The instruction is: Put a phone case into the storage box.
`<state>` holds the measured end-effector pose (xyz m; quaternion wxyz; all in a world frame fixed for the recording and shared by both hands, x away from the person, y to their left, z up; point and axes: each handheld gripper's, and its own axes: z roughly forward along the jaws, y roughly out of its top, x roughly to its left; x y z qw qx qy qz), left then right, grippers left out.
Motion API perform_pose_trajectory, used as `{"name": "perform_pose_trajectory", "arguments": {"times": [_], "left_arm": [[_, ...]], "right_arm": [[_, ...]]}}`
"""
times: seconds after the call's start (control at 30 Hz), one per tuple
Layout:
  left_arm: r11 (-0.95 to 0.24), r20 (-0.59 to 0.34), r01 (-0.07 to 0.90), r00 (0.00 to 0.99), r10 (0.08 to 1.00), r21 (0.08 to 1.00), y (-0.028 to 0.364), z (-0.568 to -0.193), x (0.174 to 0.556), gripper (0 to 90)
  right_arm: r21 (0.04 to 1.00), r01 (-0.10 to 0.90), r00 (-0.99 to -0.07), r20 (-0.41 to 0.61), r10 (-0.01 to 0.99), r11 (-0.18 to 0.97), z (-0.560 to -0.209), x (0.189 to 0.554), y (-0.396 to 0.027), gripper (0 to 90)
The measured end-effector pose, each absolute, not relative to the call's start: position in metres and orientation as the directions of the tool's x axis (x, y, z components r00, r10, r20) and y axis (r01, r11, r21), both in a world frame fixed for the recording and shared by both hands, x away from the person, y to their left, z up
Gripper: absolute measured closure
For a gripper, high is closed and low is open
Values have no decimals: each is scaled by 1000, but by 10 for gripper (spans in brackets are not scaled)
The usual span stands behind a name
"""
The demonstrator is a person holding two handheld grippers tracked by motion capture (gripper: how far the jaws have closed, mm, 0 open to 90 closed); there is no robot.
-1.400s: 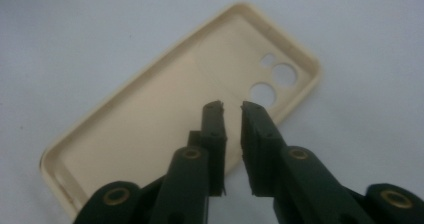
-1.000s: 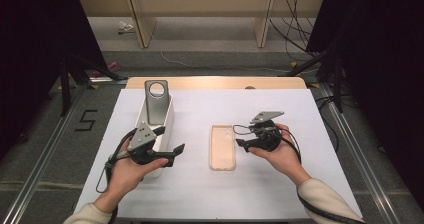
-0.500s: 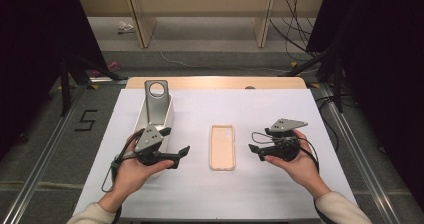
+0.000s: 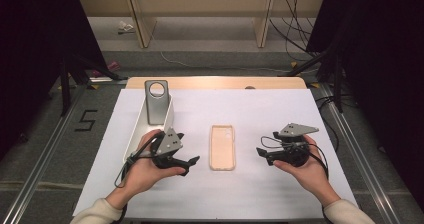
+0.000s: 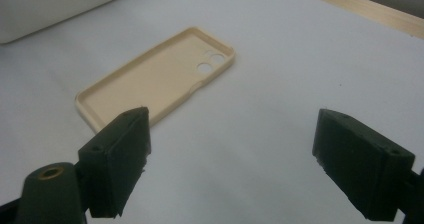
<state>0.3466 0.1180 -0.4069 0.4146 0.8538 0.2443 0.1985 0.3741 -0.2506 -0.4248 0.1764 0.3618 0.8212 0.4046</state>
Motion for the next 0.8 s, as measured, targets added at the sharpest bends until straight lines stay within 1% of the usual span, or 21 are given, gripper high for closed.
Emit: {"name": "perform_pose_trajectory", "arguments": {"times": [0.1,0.33,0.5,0.57,0.67,0.8], "left_arm": [[-602,158,250,826,541,758,106,-409,350,157],[-711,209,219,862,462,668,78,-414,359,172],[-775,239,193,882,405,602,55,-423,363,205],[-808,247,179,896,370,561,47,-427,366,209],[-837,265,163,902,341,523,37,-435,369,205],[-869,265,153,915,304,471,27,-443,373,200]], "right_arm": [[795,455,-670,8,742,402,-425,372,-253,163],[800,454,-663,9,748,392,-425,371,-255,163],[800,456,-664,14,748,390,-425,371,-255,163],[801,456,-663,15,748,389,-425,371,-255,163],[801,457,-663,18,749,386,-425,371,-255,163],[802,456,-663,17,749,385,-425,371,-255,163]]}}
